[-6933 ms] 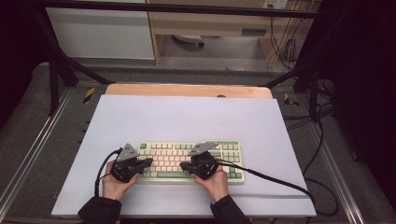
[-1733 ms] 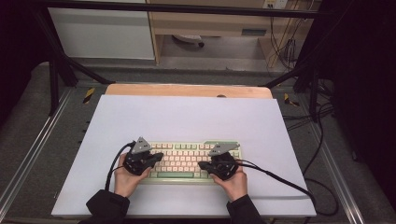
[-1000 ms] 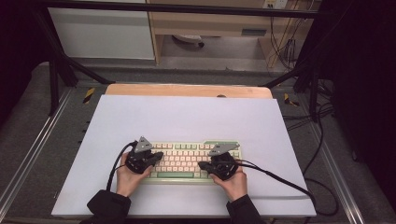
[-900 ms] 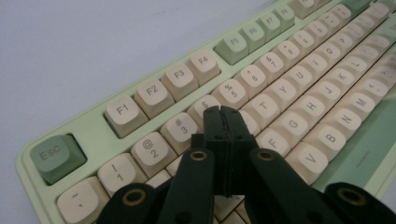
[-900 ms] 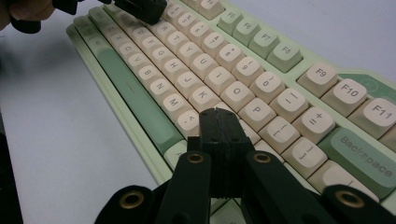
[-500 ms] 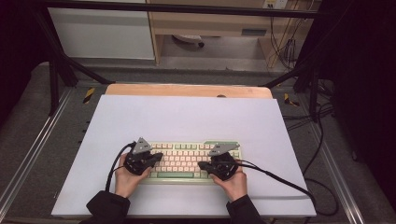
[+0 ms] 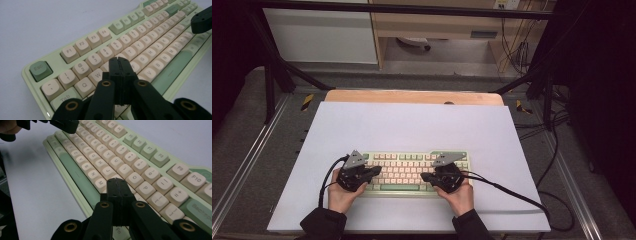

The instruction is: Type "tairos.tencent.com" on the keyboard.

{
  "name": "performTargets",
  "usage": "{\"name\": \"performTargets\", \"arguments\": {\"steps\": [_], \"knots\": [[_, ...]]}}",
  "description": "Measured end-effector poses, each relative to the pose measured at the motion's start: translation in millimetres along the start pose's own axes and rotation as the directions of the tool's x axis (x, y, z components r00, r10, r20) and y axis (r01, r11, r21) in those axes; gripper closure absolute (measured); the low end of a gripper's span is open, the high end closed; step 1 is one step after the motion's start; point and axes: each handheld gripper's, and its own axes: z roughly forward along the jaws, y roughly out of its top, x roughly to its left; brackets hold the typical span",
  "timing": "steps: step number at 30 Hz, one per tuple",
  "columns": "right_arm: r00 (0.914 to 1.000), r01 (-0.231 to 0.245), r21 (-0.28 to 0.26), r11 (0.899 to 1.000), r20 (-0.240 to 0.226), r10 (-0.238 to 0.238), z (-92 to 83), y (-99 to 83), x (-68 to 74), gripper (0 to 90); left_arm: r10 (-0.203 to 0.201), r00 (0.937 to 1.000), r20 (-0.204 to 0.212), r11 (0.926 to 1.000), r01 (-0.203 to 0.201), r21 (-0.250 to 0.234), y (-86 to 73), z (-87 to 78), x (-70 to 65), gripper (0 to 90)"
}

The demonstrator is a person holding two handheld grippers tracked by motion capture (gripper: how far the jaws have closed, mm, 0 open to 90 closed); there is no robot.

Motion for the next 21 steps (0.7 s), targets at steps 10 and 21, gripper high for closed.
{"name": "performTargets", "arguments": {"steps": [10,21], "knots": [[0.9993,0.012,-0.003,1.0,-0.036,-0.012,19.6,9.1,12.0,90.0,0.003,0.9999,0.011,1.0,-0.003,0.002,-2.5,-0.5,-1.4,90.0],[0.9985,0.011,0.008,1.0,-0.054,-0.011,36.9,12.2,18.3,90.0,-0.001,0.9999,0.013,1.0,0.001,0.002,-2.6,-0.7,-0.1,90.0]]}}
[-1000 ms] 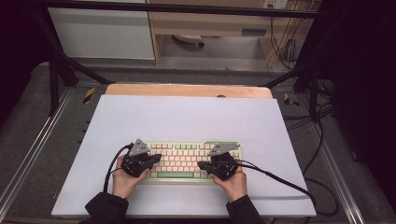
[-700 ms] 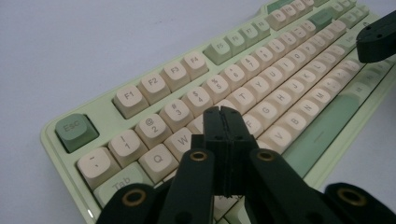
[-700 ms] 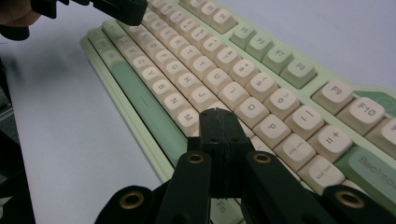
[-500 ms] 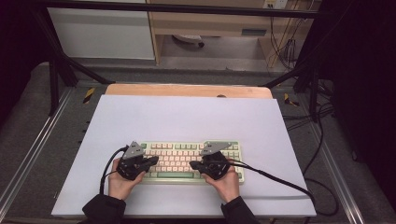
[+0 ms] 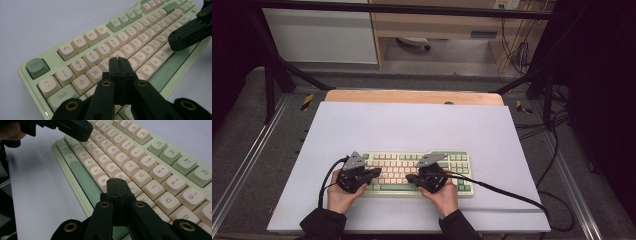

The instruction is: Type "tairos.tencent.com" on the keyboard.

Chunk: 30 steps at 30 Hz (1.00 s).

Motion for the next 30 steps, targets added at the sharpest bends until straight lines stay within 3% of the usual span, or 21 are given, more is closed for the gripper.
{"name": "performTargets", "arguments": {"steps": [21,30], "knots": [[0.9999,0.007,0.014,1.0,-0.009,-0.007,14.3,-1.9,1.7,90.0,0.0,1.0,-0.004,1.0,0.0,-0.001,-0.1,-0.7,1.5,90.0],[0.9999,0.012,0.002,1.0,-0.011,-0.012,7.7,1.1,2.3,90.0,0.002,1.0,-0.002,1.0,-0.002,-0.002,0.3,-1.4,1.2,90.0]]}}
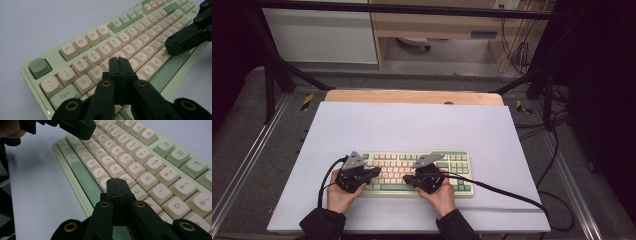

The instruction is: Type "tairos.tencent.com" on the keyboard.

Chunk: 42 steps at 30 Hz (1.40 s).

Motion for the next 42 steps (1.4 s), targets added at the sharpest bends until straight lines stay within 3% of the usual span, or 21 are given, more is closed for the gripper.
{"name": "performTargets", "arguments": {"steps": [9,30,42], "knots": [[0.9994,0.016,0.009,1.0,0.029,-0.016,-14.3,2.8,-2.6,90.0,0.002,1.0,0.005,1.0,-0.002,-0.005,1.3,-1.2,-1.7,90.0],[0.998,-0.015,0.01,1.0,0.061,0.014,-36.3,-12.2,-16.1,90.0,0.031,0.9993,0.021,0.9995,-0.031,0.007,9.5,5.2,-12.5,90.0],[0.9977,-0.013,0.011,1.0,0.067,0.012,-39.9,-14.8,-17.8,90.0,0.036,0.9992,0.019,0.9993,-0.036,0.01,19.9,12.6,-15.4,90.0]]}}
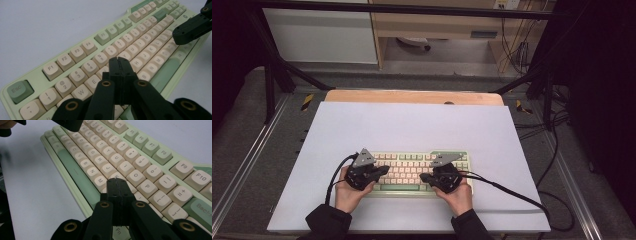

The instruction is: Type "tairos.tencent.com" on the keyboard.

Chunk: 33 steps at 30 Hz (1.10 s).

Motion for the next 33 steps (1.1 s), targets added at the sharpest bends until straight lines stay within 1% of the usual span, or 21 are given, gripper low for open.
{"name": "performTargets", "arguments": {"steps": [13,19,27,33], "knots": [[1.0,-0.002,-0.005,1.0,-0.001,0.002,-1.3,-0.1,-0.2,90.0,-0.003,1.0,-0.009,0.9998,0.004,0.019,7.7,21.0,-2.5,90.0],[1.0,0.001,-0.003,1.0,0.0,-0.001,-1.5,-0.3,0.0,90.0,0.011,0.9999,-0.008,0.9994,-0.011,0.034,7.2,30.8,-6.0,90.0],[1.0,0.001,-0.002,1.0,-0.001,-0.001,-1.3,-0.5,-0.1,90.0,0.01,0.9998,-0.018,0.9992,-0.009,0.04,5.4,35.5,-4.3,90.0],[1.0,0.002,-0.005,1.0,0.001,-0.002,-1.0,-0.7,-0.1,90.0,0.015,0.9997,-0.017,0.9991,-0.015,0.039,4.6,37.7,-4.8,90.0]]}}
